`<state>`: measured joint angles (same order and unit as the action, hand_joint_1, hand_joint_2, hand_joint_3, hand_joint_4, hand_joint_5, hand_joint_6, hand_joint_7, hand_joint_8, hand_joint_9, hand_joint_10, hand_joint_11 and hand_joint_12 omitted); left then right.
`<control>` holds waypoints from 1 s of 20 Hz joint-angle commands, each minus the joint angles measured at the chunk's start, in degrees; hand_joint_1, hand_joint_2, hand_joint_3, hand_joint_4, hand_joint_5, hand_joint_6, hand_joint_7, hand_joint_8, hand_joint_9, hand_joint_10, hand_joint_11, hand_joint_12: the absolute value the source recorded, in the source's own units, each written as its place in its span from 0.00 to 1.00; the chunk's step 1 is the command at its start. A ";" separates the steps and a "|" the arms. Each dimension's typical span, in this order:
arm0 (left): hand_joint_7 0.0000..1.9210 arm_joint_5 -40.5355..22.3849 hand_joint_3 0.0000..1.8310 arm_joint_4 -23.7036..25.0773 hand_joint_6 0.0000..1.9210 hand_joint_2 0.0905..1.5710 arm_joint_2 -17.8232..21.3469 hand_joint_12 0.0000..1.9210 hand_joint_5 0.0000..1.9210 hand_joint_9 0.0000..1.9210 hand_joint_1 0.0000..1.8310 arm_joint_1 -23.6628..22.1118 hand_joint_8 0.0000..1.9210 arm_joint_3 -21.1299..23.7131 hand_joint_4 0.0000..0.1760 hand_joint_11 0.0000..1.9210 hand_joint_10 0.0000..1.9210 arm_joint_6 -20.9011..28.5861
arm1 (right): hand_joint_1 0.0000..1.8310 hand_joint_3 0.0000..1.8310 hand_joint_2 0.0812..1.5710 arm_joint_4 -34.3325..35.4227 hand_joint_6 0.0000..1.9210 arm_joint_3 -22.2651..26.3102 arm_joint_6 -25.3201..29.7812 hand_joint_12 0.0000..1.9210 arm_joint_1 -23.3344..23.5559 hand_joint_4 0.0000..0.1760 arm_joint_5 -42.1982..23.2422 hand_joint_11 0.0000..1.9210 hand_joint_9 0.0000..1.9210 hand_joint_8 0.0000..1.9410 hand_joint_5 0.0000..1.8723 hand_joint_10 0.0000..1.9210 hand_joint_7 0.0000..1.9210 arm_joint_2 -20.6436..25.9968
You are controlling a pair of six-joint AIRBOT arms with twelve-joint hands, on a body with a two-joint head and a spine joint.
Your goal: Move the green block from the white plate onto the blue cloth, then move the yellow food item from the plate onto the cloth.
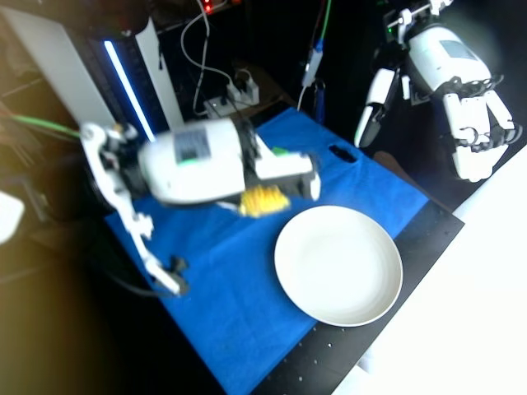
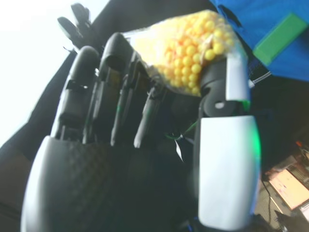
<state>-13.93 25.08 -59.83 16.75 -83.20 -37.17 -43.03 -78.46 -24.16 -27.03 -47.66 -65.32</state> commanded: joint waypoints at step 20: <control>0.17 -5.91 0.00 -1.31 0.00 0.48 -0.06 0.39 0.07 0.17 0.42 0.78 0.00 0.23 0.61 0.00 0.00 -0.29 | 0.34 0.00 0.44 0.37 0.00 1.83 -0.23 0.59 -6.30 0.04 -3.66 0.00 0.26 0.00 0.13 0.00 0.23 1.18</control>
<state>-14.00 24.75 -59.83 18.09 -82.96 -37.39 -45.71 -76.66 -24.23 -33.82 -46.37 -64.34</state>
